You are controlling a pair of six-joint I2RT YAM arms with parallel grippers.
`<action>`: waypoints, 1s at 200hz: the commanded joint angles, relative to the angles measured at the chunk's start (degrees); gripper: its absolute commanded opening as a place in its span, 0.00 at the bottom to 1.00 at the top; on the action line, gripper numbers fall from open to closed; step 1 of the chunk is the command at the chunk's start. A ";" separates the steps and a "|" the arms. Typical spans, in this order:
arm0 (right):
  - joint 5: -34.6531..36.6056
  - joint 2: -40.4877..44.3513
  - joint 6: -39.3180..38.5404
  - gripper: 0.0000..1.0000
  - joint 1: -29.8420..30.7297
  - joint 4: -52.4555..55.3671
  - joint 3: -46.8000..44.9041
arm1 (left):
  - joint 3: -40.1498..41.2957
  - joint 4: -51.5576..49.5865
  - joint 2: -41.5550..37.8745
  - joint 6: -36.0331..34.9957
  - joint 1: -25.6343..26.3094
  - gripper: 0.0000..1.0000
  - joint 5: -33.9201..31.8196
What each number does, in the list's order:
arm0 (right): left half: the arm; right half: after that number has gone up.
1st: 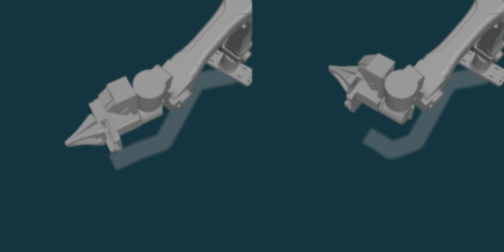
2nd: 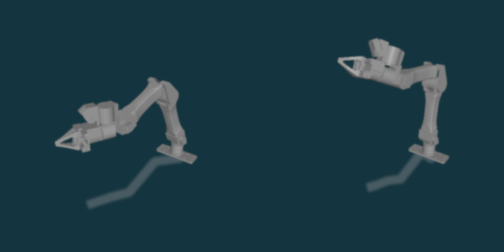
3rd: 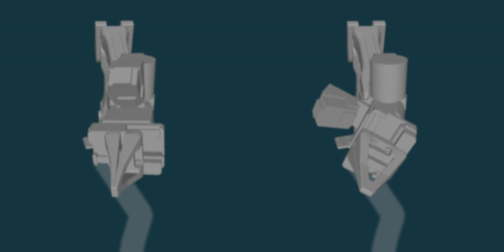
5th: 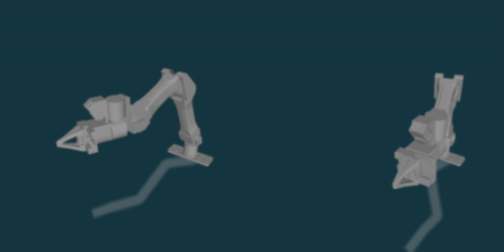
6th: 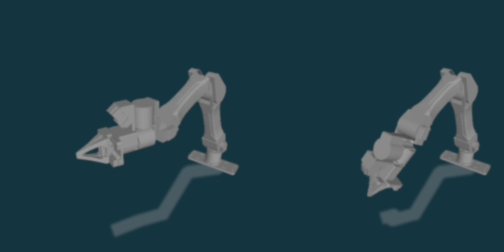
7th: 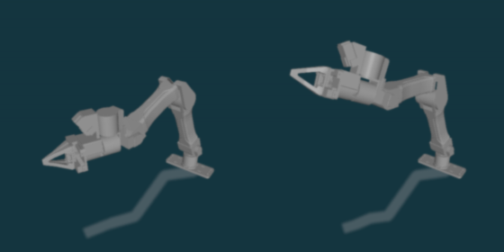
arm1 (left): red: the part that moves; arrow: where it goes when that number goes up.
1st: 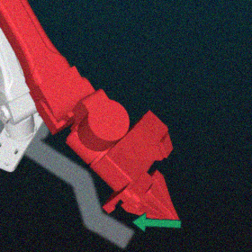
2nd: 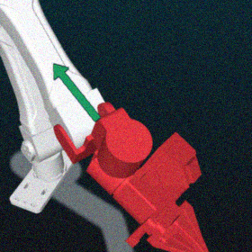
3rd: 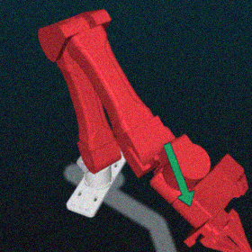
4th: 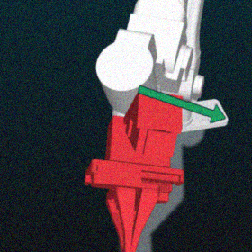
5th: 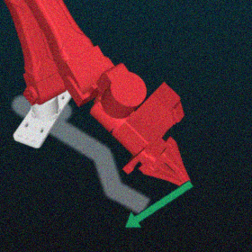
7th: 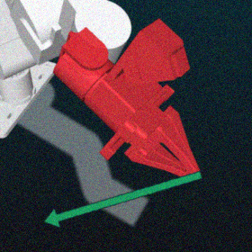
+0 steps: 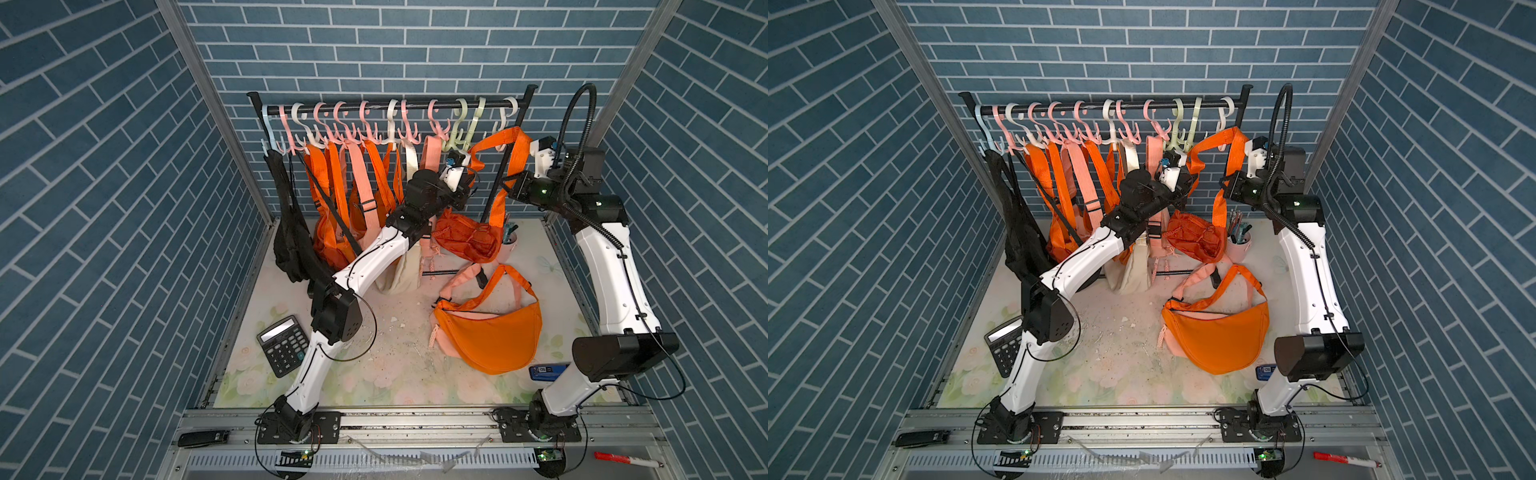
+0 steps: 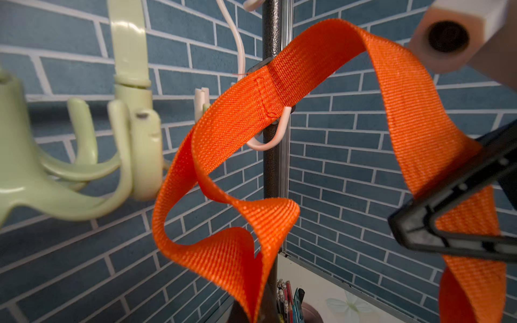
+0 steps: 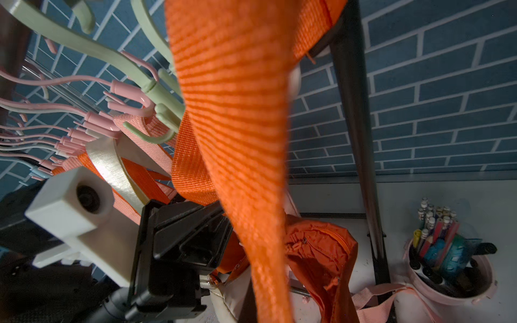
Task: Take the bag off the hook
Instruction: Pick up the bag from the hook.
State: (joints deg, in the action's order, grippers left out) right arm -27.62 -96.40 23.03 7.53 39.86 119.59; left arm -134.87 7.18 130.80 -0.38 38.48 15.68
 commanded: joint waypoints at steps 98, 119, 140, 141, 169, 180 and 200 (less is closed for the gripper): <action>8.57 -8.68 -7.90 0.00 -1.39 7.23 20.87 | -0.82 -5.54 -8.59 -4.84 0.54 0.00 -1.42; 9.29 -7.74 -8.13 0.00 -1.39 4.82 19.64 | -2.16 -6.81 -9.30 -5.94 0.73 0.00 -1.87; 10.19 -6.66 -8.26 0.00 -1.64 1.99 18.80 | -2.55 -7.26 -10.34 -6.63 0.72 0.00 -2.32; 10.20 -6.63 -8.26 0.00 -1.64 1.81 18.77 | -2.57 -7.31 -10.41 -6.64 0.72 0.00 -2.37; 10.43 -6.45 -8.00 0.00 -2.03 -2.10 18.84 | -2.61 -8.76 -12.11 -7.68 0.72 0.00 -3.41; 10.24 -6.56 -8.08 0.00 -2.12 -3.71 18.84 | -2.54 -9.27 -12.79 -8.08 0.72 0.00 -3.56; 9.95 -7.04 -8.13 0.00 -2.47 -6.05 19.65 | -2.59 -10.54 -13.81 -9.21 0.72 0.00 -3.33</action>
State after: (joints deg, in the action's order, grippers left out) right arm -17.98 -104.68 17.30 5.56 39.79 138.30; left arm -135.52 -3.09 120.86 -7.55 38.89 12.67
